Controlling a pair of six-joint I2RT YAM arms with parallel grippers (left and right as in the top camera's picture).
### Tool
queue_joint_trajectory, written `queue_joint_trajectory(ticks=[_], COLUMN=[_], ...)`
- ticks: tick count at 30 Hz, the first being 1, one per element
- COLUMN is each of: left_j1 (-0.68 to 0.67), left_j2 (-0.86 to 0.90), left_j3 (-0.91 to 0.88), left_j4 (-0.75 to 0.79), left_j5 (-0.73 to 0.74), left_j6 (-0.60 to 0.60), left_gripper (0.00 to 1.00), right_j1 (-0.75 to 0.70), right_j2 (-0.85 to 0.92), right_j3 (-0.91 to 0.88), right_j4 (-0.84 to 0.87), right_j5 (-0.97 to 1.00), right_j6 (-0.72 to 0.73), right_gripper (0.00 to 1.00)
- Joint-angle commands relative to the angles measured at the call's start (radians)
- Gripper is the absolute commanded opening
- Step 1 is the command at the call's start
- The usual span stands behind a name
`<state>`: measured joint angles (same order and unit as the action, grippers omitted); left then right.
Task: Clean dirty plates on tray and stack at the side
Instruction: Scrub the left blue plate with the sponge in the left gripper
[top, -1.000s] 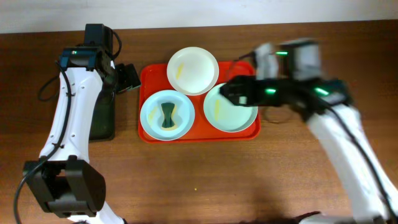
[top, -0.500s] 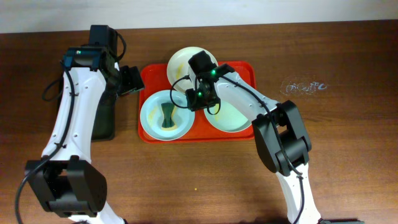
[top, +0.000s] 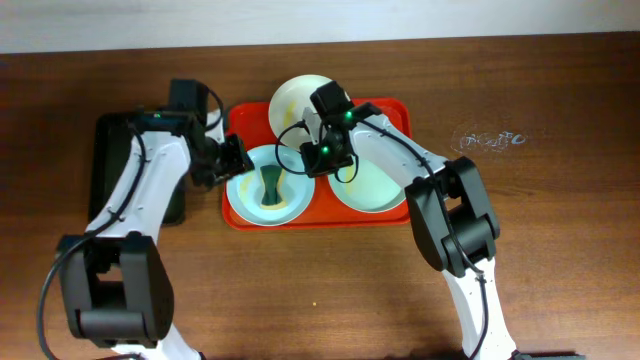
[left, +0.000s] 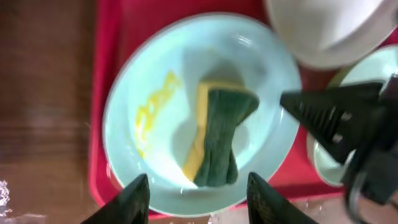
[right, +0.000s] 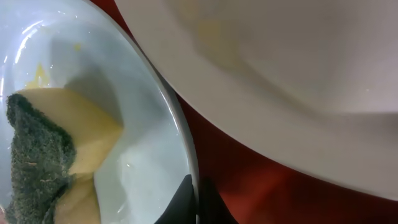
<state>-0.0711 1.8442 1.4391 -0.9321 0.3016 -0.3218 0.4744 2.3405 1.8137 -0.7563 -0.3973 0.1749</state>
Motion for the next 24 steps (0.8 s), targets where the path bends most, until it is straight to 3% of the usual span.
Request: queue_joint_trajectory(ticks=[1, 5, 10, 17, 20, 24], left_j1=[-0.05, -0.132, -0.167, -0.169, -0.169, -0.194], left_j2=[0.005, 0.007, 0.007, 0.009, 0.009, 0.021], left_j3=[-0.135, -0.177, -0.18, -0.222, -0.25, -0.28], left_j4=[0.188, 0.344, 0.335, 0.323, 0.346, 0.387], left_j5=[0.058, 0.007, -0.169, -0.141, -0.142, -0.134], left_j6=[0.028, 0.024, 0.0, -0.002, -0.002, -0.025], left_gripper=[0.44, 0.47, 0.48, 0.46, 0.37, 0.38], right_j1=[-0.004, -0.004, -0.004, -0.004, -0.004, -0.004], right_j2=[0.024, 0.024, 0.024, 0.024, 0.024, 0.024], right_j3=[-0.009, -0.009, -0.009, -0.009, -0.009, -0.009], right_j4=[-0.006, -0.006, -0.006, -0.005, -0.002, 0.001], right_j5=[-0.022, -0.022, -0.021, -0.021, -0.021, -0.018], right_j6=[-0.018, -0.018, -0.018, -0.018, -0.018, -0.018], right_gripper=[0.04, 0.04, 0.04, 0.04, 0.04, 0.04])
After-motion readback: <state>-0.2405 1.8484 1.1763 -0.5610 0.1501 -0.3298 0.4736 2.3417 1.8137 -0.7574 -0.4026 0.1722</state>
